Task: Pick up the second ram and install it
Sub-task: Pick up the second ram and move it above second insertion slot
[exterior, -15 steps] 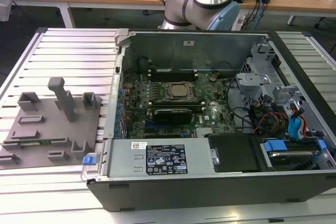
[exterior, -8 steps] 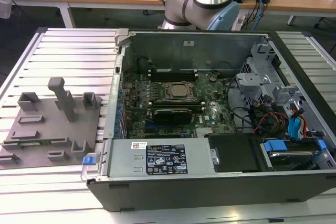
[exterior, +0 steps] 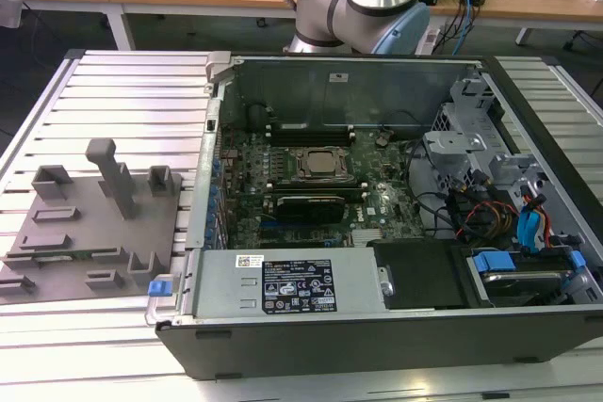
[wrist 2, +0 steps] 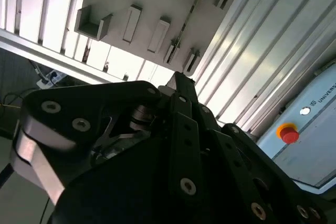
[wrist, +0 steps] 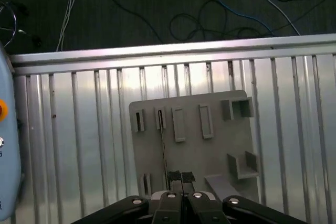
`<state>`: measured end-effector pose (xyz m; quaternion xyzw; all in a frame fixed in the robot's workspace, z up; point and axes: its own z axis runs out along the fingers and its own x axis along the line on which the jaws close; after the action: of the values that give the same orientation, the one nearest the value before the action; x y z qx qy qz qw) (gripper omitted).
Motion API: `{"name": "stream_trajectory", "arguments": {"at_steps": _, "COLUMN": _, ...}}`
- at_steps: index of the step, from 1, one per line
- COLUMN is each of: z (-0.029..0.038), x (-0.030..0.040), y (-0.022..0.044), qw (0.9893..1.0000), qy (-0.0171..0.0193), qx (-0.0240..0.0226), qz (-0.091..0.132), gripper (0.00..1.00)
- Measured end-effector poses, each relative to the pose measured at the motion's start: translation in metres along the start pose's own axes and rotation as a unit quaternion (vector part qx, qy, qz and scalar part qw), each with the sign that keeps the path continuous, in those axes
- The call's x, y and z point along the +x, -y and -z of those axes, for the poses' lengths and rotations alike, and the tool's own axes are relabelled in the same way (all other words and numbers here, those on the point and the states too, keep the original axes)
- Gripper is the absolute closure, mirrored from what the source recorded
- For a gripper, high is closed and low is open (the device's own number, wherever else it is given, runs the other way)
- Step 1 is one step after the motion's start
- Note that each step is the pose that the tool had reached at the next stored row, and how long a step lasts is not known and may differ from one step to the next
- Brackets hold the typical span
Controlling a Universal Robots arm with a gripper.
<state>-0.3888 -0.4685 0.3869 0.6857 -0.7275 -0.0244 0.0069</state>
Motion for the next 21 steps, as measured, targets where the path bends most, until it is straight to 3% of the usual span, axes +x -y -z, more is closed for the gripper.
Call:
{"name": "stream_trajectory", "arguments": {"at_steps": 8, "z": 0.0000, "x": 0.0000, "y": 0.0000, "qw": 0.9999, "qy": -0.0006, "qx": -0.0003, "qz": 0.013, "gripper": 0.89}}
{"name": "stream_trajectory", "arguments": {"at_steps": 10, "z": 0.0000, "x": 0.0000, "y": 0.0000, "qw": 0.9999, "qy": -0.0006, "qx": -0.0003, "qz": 0.013, "gripper": 0.71}}
{"name": "stream_trajectory", "arguments": {"at_steps": 12, "z": 0.0000, "x": 0.0000, "y": 0.0000, "qw": 0.9999, "qy": -0.0006, "qx": -0.0003, "qz": 0.014, "gripper": 0.71}}
{"name": "stream_trajectory", "arguments": {"at_steps": 13, "z": 0.0000, "x": 0.0000, "y": 0.0000, "qw": 0.9999, "qy": -0.0007, "qx": -0.0004, "qz": 0.014, "gripper": 0.64}}
{"name": "stream_trajectory", "arguments": {"at_steps": 15, "z": -0.0003, "x": 0.0000, "y": 0.0001, "qw": 0.9999, "qy": -0.0006, "qx": -0.0003, "qz": 0.014, "gripper": 0.64}}
{"name": "stream_trajectory", "arguments": {"at_steps": 21, "z": -0.0091, "x": 0.0002, "y": 0.0004, "qw": 0.9999, "qy": -0.0006, "qx": -0.0003, "qz": 0.014, "gripper": 0.64}}
